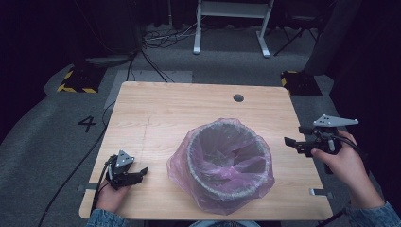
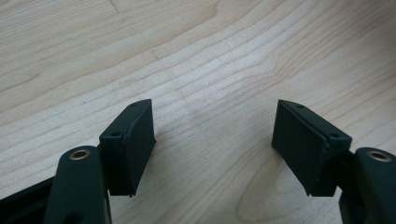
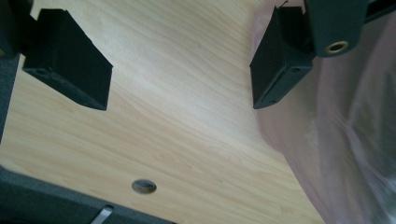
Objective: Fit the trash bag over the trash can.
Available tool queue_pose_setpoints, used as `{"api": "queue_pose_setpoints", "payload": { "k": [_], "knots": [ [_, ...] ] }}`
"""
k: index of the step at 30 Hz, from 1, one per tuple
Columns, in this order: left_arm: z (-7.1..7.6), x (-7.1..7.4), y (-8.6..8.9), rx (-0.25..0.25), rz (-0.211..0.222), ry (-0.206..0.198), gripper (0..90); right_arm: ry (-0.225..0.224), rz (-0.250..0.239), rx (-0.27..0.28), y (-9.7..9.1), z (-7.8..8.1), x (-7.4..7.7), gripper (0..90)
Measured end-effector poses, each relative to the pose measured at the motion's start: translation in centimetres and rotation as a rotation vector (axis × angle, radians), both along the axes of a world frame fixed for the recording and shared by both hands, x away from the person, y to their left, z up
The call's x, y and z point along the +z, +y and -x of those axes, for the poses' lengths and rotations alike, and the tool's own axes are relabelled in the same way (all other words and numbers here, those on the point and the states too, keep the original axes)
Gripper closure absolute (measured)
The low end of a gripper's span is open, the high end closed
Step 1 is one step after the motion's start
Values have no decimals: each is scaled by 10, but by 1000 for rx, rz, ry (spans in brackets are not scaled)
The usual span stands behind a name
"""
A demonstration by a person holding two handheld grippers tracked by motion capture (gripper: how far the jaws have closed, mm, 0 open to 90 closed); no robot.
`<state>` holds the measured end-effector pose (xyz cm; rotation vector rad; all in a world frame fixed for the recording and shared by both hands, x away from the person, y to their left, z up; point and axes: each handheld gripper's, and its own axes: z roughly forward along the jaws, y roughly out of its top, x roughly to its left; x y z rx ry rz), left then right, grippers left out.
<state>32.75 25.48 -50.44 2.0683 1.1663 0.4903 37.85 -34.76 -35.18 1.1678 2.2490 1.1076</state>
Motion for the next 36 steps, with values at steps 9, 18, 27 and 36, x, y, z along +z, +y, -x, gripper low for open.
{"api": "queue_pose_setpoints", "payload": {
  "k": [9,18,27,36],
  "knots": [
    [-2,0,-1,-22,-7,0,267,48,10,-29,-15,3,-42,191],
    [-2,0,-1,-23,-5,0,263,84,-5,-38,-24,8,-80,188],
    [-3,0,-2,-21,-3,1,255,102,-13,-49,-25,15,-113,187],
    [-3,0,-2,-22,-5,1,255,40,-2,-49,-21,31,-134,187]
  ]
}}
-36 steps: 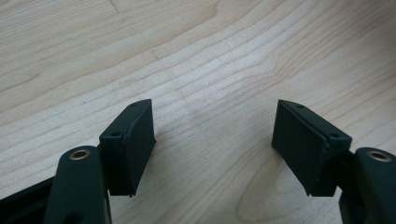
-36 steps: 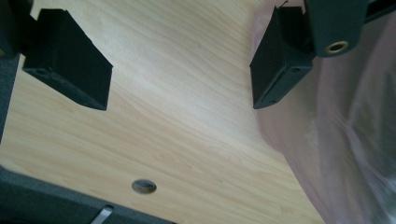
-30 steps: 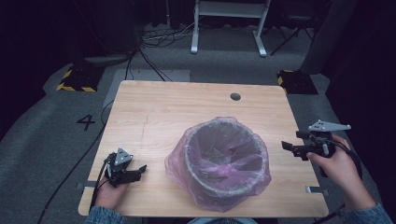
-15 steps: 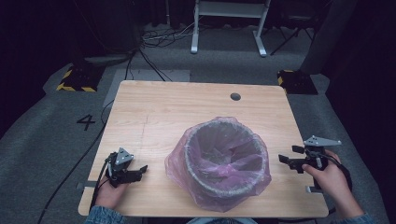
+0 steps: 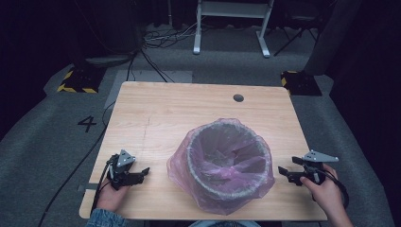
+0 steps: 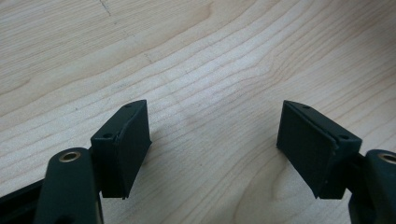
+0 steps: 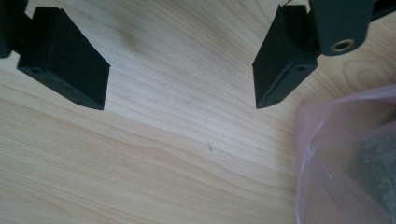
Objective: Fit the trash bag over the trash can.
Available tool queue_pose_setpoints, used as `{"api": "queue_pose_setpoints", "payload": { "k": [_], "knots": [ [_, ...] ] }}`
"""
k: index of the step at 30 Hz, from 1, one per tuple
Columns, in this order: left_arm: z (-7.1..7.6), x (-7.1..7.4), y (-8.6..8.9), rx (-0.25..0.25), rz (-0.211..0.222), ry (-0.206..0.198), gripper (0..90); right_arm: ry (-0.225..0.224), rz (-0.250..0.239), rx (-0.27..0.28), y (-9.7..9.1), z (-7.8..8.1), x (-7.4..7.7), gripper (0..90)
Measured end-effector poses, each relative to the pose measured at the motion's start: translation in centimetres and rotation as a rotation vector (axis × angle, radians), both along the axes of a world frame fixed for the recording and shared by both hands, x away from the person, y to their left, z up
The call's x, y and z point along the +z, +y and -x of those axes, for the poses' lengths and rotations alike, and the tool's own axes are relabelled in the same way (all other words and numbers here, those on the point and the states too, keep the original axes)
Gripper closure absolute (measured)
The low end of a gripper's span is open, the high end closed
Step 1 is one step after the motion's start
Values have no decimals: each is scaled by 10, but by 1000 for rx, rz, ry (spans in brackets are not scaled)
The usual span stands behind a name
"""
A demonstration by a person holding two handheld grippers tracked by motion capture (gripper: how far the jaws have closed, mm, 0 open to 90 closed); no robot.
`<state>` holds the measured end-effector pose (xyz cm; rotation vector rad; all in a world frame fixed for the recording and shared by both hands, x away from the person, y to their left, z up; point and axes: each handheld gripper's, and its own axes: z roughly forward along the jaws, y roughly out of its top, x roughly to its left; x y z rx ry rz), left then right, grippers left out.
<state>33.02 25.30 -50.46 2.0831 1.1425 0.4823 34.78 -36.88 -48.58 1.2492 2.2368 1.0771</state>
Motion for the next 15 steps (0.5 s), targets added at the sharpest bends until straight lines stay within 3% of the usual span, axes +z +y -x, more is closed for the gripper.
{"api": "queue_pose_setpoints", "payload": {
  "k": [3,9,15],
  "knots": [
    [0,0,0,1,1,0,255,-8,28,5,3,5,-3,187],
    [0,0,0,0,0,0,255,-32,38,9,14,12,-9,188],
    [0,0,0,1,1,0,255,5,56,13,19,9,-18,183]
  ]
}}
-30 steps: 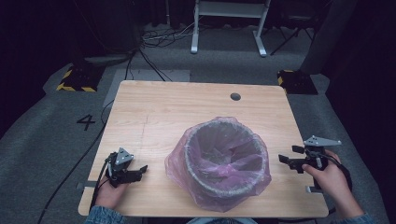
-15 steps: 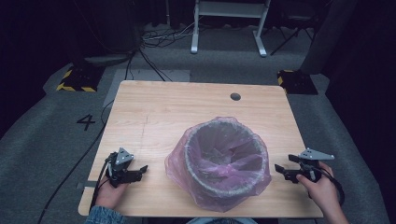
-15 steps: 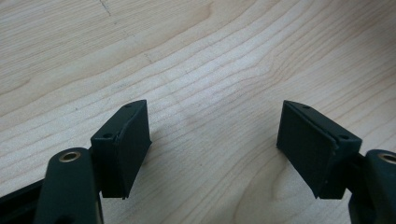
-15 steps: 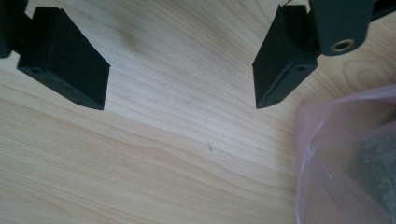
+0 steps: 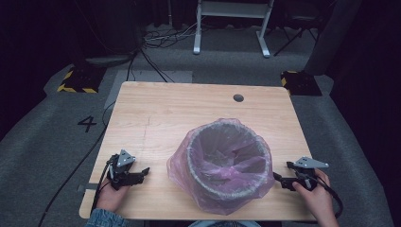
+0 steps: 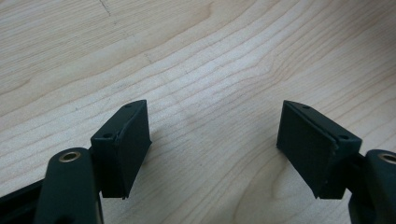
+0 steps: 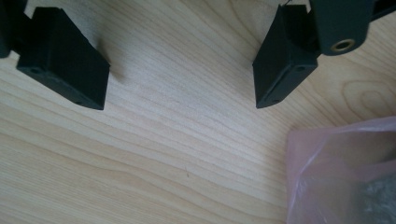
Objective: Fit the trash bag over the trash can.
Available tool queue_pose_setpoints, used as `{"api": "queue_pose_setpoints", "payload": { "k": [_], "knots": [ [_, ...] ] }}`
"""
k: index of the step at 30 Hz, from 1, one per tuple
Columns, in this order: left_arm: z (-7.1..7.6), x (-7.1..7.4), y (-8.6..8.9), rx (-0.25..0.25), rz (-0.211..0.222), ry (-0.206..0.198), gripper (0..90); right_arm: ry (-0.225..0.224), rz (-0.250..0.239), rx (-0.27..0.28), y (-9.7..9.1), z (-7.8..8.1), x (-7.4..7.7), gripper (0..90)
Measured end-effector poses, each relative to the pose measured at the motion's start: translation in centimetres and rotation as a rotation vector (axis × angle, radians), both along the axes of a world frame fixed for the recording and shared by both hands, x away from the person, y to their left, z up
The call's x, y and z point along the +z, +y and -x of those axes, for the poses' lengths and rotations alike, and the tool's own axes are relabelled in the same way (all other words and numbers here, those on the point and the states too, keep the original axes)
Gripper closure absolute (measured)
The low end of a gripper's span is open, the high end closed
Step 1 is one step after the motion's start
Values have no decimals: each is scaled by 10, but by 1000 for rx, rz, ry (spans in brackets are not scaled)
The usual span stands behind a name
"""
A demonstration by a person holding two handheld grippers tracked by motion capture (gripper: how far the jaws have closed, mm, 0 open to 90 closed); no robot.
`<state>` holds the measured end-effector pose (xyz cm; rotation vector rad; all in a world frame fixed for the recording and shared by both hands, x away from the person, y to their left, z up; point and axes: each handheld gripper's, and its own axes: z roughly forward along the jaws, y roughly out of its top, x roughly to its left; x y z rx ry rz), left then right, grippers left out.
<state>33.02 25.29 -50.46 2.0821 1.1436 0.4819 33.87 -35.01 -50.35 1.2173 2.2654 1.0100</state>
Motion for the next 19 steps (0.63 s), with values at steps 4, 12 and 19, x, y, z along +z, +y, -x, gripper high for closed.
{"api": "queue_pose_setpoints", "payload": {
  "k": [4,12,19],
  "knots": [
    [0,0,0,0,0,0,255,-3,8,-5,3,-2,0,167],
    [0,0,0,0,-1,-1,255,24,32,8,2,-18,-2,0],
    [0,0,0,-1,-1,2,252,29,36,72,-4,-33,-2,0]
  ]
}}
